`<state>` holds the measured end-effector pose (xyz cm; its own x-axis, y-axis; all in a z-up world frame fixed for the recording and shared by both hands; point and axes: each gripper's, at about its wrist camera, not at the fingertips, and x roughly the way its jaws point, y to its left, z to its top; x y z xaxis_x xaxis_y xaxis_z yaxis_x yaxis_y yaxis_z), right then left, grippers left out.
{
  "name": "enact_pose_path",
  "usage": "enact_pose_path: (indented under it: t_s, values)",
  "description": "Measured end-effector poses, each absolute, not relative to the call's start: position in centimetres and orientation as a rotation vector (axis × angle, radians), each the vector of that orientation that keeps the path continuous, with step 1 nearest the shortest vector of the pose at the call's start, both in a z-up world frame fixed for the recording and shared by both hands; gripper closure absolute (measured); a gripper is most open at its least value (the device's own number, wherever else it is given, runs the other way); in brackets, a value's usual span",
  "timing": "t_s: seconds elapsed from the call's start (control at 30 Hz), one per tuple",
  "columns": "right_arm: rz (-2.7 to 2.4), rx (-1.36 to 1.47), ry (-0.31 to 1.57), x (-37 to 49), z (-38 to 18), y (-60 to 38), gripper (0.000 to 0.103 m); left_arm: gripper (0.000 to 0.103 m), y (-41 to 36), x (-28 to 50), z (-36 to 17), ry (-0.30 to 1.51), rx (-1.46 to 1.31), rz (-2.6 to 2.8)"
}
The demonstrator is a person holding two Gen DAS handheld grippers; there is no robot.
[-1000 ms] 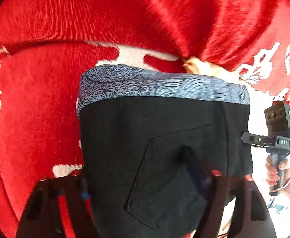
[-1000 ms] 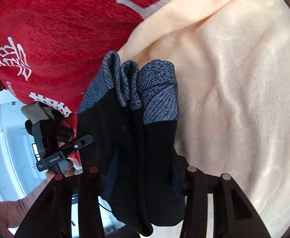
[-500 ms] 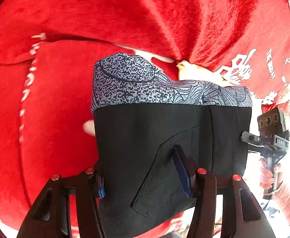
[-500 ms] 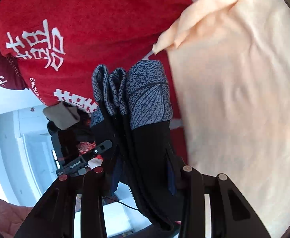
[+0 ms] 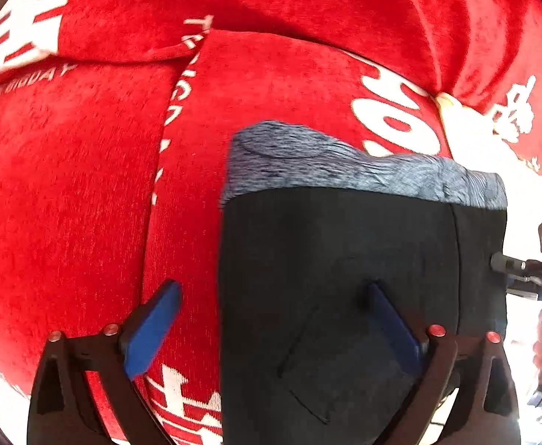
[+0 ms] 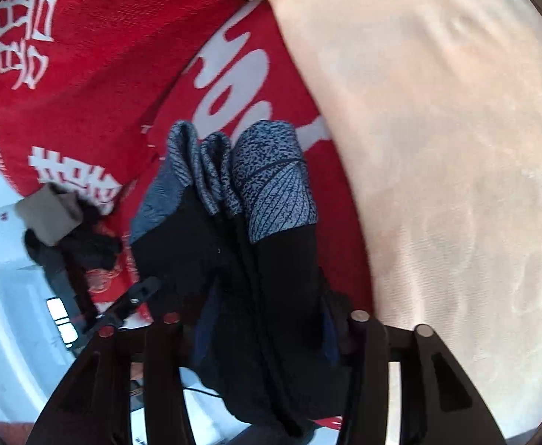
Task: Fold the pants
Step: 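Lower the folded trousers onto the red cloth and open the right gripper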
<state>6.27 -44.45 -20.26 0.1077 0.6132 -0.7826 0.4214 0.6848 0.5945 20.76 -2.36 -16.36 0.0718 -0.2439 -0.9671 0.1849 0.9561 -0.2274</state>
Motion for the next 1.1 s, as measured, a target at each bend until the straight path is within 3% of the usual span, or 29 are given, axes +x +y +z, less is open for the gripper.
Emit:
enact_pose_path:
  t_s: [0.1,0.27,0.43,0.5,0.83,0.97,1.1]
  values:
    - [0.107,0.688,1.537,6.5,-18.6,-43.3,0.033,0.002,-2.3,20.5,-15.7,1.443,-0.012,-0.298]
    - [-0.009,0.524,1.556,5.8,-16.0,-42.5,0.033,0.002,-1.6,19.7,-13.6,1.406,0.069,-0.246]
    - [-0.078,0.478,1.565,3.8,-14.0,-42.3,0.032,0.002,-1.7,18.2,-11.1,1.397,0.113,-0.214]
    - [-0.094,0.453,1.571,2.7,-13.0,-41.7,0.025,0.002,-1.8,17.3,-10.2,1.395,0.136,-0.213]
    - [-0.083,0.396,1.532,-0.8,-8.0,-37.4,0.021,0.002,-4.0,12.5,-7.1,1.437,0.208,-0.211]
    - [-0.072,0.348,1.497,-0.9,-5.8,-35.4,0.009,0.002,-4.5,11.4,-5.7,1.433,0.231,-0.207]
    - [-0.069,0.297,1.471,-0.6,-4.1,-34.1,0.009,0.002,-4.3,11.0,-4.6,1.435,0.239,-0.189]
